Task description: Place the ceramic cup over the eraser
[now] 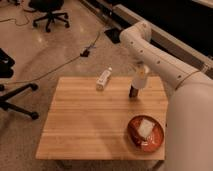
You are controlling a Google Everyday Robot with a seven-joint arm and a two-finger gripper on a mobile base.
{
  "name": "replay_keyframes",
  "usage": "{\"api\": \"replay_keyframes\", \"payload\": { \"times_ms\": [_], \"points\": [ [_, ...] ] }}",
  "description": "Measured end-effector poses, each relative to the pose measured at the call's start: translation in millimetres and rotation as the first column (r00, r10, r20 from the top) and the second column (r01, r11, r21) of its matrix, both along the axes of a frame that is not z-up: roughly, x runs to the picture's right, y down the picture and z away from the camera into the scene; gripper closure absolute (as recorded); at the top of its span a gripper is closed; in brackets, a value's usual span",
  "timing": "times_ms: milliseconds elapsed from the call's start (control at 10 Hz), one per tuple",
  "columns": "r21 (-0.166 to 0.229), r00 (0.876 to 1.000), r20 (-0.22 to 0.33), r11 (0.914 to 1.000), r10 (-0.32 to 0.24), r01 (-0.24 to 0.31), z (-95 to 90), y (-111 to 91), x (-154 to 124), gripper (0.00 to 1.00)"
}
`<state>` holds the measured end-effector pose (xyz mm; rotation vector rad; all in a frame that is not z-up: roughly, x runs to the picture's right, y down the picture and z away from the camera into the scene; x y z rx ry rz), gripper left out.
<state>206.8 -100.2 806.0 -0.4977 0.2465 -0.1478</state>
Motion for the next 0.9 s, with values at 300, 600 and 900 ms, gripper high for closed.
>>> {"api": "replay_keyframes", "payload": {
  "times_ms": [300,600,900],
  "points": [
    [-0.031,1.000,-0.004,0.9992,0.026,-0.026,21.9,18.4,12.6,1.00],
    [-0.071,0.999,0.008,0.9964,0.047,-0.046,48.6,44.0,20.3,1.00],
    [-0.141,0.999,0.024,0.9895,0.035,-0.032,84.1,81.0,9.5,0.86]
  ]
}}
